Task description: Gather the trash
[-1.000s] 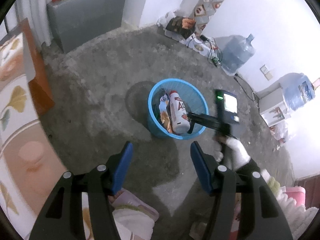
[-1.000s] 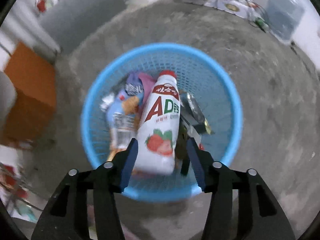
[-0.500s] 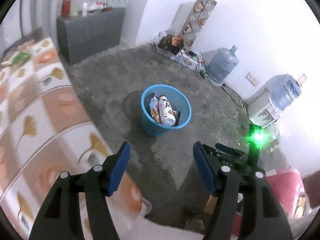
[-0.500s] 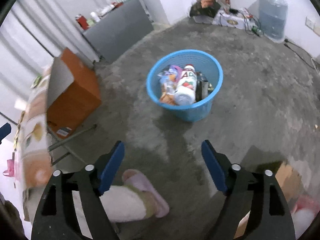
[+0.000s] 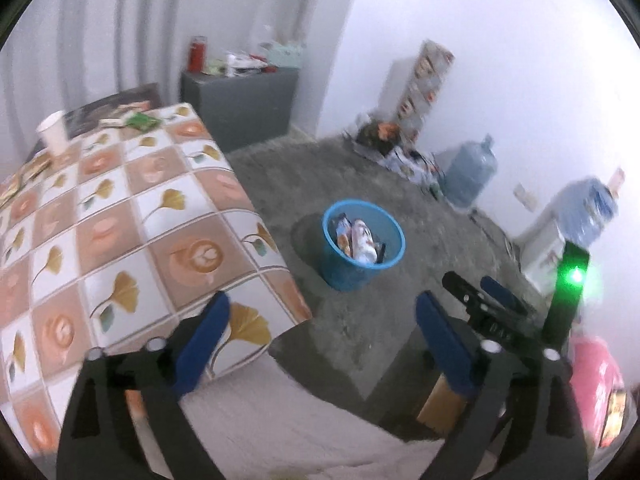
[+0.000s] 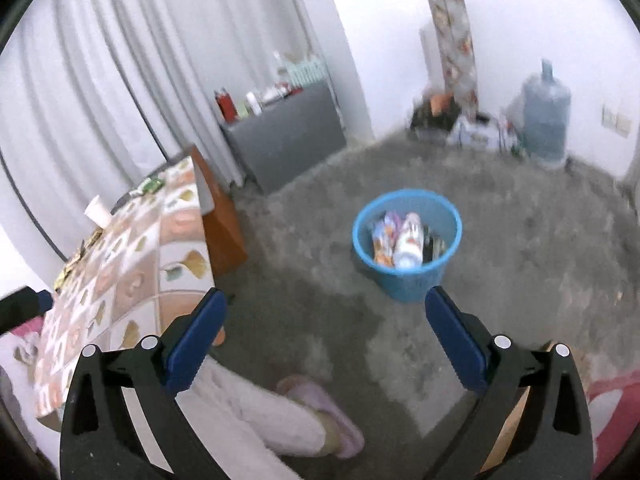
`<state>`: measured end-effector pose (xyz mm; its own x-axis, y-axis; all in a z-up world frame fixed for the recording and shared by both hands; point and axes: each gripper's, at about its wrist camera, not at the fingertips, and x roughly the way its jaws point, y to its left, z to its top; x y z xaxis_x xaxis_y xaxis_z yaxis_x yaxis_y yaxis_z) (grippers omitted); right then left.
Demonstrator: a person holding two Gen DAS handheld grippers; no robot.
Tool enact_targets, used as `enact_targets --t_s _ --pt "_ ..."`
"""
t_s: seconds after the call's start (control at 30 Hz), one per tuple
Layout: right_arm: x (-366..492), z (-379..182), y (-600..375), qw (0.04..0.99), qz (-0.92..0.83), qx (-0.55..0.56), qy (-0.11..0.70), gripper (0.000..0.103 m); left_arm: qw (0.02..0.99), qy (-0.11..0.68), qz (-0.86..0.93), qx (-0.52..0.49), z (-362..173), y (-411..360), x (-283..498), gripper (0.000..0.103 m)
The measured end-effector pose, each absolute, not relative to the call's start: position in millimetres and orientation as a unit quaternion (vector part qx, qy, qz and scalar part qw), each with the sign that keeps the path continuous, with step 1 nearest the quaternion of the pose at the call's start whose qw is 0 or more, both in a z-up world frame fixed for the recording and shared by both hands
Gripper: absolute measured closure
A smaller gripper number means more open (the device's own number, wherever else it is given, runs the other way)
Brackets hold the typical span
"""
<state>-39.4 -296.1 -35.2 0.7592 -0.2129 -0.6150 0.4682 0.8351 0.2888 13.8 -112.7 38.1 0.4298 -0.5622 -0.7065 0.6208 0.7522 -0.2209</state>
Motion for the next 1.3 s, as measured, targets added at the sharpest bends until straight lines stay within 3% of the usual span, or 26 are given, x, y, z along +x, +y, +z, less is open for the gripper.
enact_targets --t_s 0.37,0.67,0.93,1.3 --pt "-72.8 -9.6 -268.8 0.937 -0.212 0.124 0.249 0.008 0.894 0.346 -0.281 0.045 68.6 -119.5 -42.1 0.006" --pt "-92.8 -9.3 -287.1 0.945 -0.18 0.15 0.227 0.008 0.919 0.308 -0.225 0.1 72.0 -132.3 -62.0 0.006" --pt "-109.4 15.4 -261.5 0.969 -0.149 0.13 0.148 0.008 0.915 0.32 -0.217 0.118 53.8 -136.9 -56.6 0.006" --pt "-79.3 23.6 -237.5 0.959 -0.177 0.096 0.2 0.008 0.914 0.355 -0.175 0.091 25.9 -113.1 -25.7 0.006"
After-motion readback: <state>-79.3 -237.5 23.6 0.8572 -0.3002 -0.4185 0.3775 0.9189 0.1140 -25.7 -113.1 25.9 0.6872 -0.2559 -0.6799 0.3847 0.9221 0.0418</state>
